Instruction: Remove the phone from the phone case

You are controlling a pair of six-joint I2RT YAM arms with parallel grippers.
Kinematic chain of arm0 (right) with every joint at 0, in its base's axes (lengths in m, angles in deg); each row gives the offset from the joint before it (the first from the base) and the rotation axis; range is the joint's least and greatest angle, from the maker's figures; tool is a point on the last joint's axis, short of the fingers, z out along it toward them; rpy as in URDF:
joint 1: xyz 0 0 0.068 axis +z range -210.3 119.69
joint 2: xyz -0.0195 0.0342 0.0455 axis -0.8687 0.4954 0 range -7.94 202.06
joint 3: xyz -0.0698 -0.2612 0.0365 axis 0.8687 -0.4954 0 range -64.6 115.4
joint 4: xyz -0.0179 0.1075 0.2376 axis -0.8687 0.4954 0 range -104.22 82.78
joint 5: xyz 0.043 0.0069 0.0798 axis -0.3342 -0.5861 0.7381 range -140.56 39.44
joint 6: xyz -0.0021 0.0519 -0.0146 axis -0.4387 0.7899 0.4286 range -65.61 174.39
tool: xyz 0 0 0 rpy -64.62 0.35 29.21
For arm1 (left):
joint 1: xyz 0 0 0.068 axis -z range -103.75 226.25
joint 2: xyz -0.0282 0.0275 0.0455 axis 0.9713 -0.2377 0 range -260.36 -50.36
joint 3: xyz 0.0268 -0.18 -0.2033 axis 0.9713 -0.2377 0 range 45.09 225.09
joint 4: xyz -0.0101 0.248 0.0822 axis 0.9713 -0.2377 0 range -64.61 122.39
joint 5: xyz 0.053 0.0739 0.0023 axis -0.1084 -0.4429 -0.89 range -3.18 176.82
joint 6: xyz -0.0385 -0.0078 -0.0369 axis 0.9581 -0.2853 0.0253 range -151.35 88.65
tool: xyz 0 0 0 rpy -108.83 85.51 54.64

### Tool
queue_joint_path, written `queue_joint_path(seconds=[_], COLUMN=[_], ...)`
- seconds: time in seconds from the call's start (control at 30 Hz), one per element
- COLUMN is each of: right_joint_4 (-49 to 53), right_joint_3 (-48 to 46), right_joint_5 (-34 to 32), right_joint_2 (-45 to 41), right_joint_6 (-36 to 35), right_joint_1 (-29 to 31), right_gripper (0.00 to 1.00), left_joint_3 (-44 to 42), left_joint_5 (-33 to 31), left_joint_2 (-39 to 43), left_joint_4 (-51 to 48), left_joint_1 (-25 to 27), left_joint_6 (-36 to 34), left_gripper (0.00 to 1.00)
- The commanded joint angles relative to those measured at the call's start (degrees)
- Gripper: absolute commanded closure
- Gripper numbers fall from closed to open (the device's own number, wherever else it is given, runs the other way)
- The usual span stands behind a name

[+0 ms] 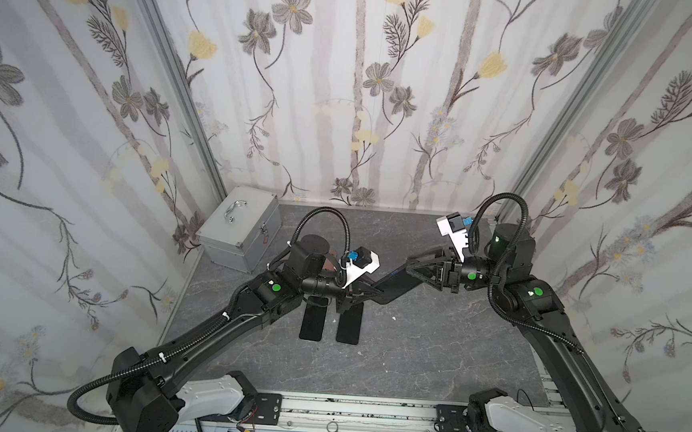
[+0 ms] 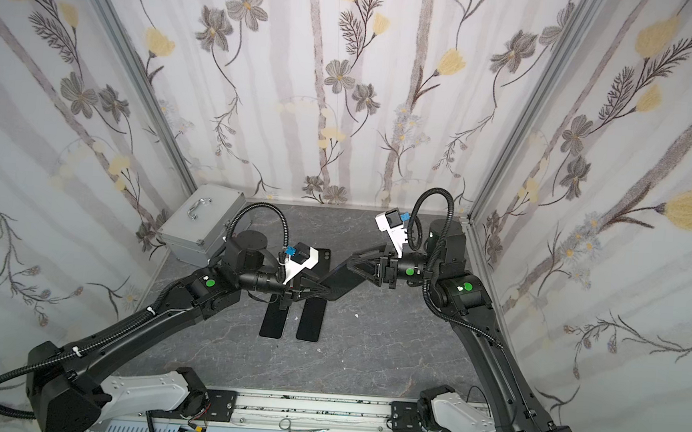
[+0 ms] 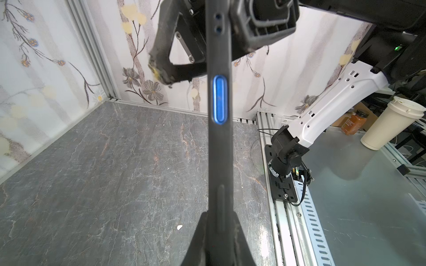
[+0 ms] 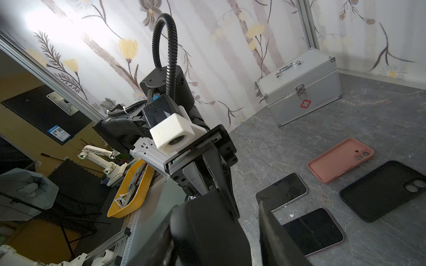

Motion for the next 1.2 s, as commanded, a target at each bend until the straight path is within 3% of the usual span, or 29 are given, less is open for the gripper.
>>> queue_joint_path(seconds=[0.0, 0.33, 0.97, 1.07, 1.17], right_joint_4=[-5.1, -2.5, -15.5, -15.9, -19.2], right_joint_3=[-0.2, -0.6, -8.6, -8.8, -8.6], right_joint_5=[0.7, -2.3, -0.7, -1.0, -1.3], right_joint_2=[0.0, 1.7, 2.5, 2.5, 1.7], right_joint_6=[2.4, 3.6, 21.2, 22.2, 24.4], right_joint_1=[0.0, -0.2, -0.1, -0.2, -0.3], right_gripper=[0.48, 0.59, 0.65, 0.65, 0.54], left_joint_3=[0.3, 0.2, 3.5, 3.5, 2.8], left_joint_5=[2.7, 1.3, -22.8, -24.3, -25.2], left_joint_2=[0.2, 0.6, 1.8, 1.9, 2.3], left_joint_4=[1.9, 1.6, 1.6, 1.6, 1.6], left_joint_1=[0.1, 0.2, 3.4, 3.5, 3.5], left_joint_6=[-1.0, -1.4, -9.9, -10.5, -10.3], left_gripper=[1.0, 1.0, 1.0, 1.0, 1.0])
